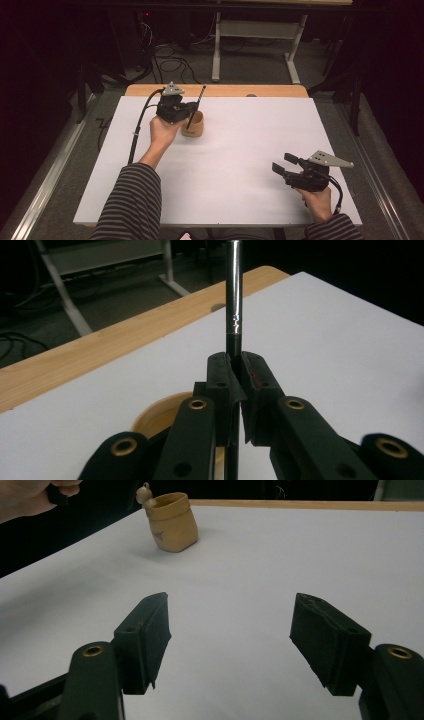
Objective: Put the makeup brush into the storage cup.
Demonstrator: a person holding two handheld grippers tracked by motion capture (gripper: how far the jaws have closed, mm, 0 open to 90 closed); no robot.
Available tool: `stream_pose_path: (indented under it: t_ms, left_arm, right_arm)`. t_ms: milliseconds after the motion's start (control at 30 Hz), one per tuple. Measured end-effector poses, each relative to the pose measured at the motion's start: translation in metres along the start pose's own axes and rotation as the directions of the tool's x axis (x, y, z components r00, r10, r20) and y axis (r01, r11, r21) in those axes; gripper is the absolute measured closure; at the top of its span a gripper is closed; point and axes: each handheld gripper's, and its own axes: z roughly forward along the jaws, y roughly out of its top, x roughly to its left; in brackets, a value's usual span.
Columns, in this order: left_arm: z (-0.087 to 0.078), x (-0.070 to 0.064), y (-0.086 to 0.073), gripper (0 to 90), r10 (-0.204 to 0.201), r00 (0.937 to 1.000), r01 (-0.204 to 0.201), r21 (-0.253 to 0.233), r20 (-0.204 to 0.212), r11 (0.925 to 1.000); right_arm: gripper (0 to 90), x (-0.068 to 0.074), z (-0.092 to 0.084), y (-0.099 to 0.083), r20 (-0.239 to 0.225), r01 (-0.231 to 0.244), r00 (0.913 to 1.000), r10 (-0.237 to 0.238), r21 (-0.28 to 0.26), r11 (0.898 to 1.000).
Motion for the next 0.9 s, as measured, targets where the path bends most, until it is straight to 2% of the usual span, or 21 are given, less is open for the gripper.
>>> stream_pose_path:
  t_ms: [100, 500, 900]
  left_arm:
    - [0.006, 0.001, 0.001, 83.6, -0.021, 0.9996, 0.021, -0.020, -0.017, 0.9996]
    - [0.016, 0.003, 0.004, 83.6, -0.045, 0.9984, 0.043, -0.051, -0.035, 0.9977]
    - [0.027, 0.005, 0.004, 83.6, -0.047, 0.9972, 0.043, -0.057, -0.059, 0.9974]
  right_arm:
    - [33.3, 0.000, 0.001, 0.000, -0.001, 0.001, 1.0000, -0.001, 0.003, 1.000]
    - [33.3, 0.002, 0.002, 0.000, -0.015, 0.011, 0.9998, -0.011, 0.007, 1.000]
    - [33.2, 0.004, 0.004, 0.000, -0.024, 0.018, 0.9996, -0.018, 0.011, 1.000]
